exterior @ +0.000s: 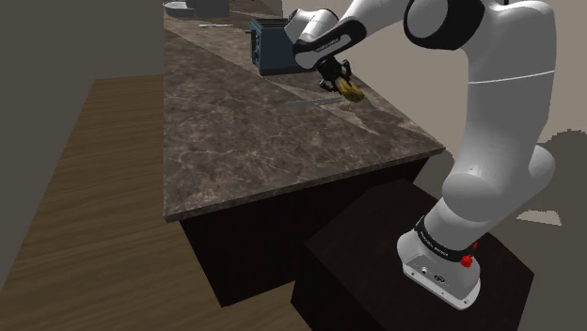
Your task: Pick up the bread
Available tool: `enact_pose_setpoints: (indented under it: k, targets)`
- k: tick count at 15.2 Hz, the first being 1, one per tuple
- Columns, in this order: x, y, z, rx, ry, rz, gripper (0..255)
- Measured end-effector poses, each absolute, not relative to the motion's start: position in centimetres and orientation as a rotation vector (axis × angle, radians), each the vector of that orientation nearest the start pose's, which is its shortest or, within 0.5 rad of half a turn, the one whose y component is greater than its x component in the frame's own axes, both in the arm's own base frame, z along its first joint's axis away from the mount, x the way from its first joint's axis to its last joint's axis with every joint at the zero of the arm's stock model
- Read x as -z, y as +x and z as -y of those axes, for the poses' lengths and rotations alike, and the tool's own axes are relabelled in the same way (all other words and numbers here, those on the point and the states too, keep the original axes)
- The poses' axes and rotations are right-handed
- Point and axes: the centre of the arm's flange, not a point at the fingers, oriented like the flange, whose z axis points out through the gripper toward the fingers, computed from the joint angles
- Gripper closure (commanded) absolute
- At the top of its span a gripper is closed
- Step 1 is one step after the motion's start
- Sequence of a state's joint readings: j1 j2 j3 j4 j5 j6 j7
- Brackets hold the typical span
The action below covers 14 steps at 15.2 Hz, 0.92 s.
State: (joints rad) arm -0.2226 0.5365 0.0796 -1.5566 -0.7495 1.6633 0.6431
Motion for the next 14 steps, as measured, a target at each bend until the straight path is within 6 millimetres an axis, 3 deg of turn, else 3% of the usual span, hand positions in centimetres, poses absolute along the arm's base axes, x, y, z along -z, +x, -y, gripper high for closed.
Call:
enact_pose_setpoints:
  k: [14]
  targets:
    - [-39.9, 63.6, 16.9, 0.283, 2.282, 0.643, 255]
